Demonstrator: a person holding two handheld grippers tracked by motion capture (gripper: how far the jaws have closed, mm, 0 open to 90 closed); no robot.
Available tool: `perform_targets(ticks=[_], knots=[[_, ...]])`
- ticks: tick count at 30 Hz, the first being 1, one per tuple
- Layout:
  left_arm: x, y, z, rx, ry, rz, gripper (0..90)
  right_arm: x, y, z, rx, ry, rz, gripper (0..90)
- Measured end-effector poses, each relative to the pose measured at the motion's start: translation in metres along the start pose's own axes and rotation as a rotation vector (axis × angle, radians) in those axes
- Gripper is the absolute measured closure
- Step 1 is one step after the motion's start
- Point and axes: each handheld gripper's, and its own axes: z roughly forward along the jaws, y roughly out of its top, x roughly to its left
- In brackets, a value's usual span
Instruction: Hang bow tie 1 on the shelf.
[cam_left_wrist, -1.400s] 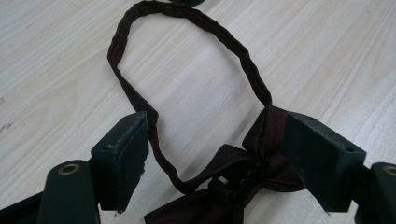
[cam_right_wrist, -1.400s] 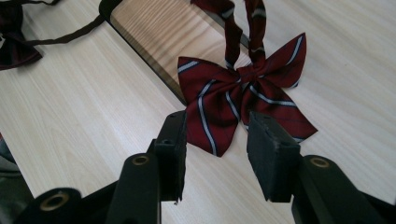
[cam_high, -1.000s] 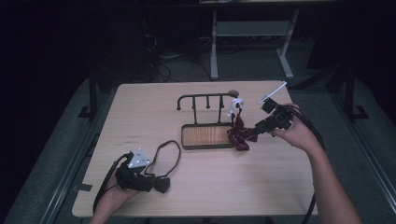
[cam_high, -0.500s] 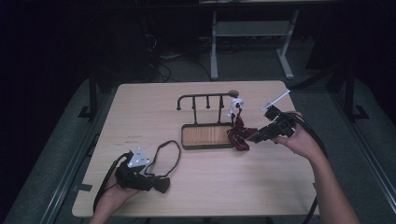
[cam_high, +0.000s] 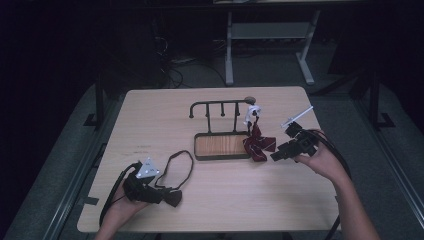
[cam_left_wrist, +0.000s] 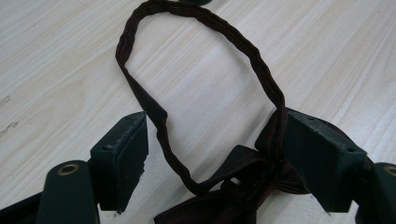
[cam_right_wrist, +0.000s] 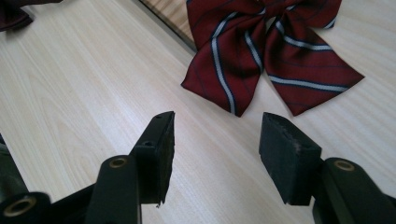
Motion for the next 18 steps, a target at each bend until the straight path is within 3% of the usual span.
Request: perform_targets(ticks=[14,18], knots=[[0.0,0.002,-0.001,0.003,-0.001,0.002,24.2,0.018,-0.023,0.003,-0.015,-0.008,-0.03,43.0],[0.0,0.002,-0.001,0.006,-0.002,-0.002,24.4,0.018,-0.029,0.004,-0.022,-0.003,-0.02,42.4]])
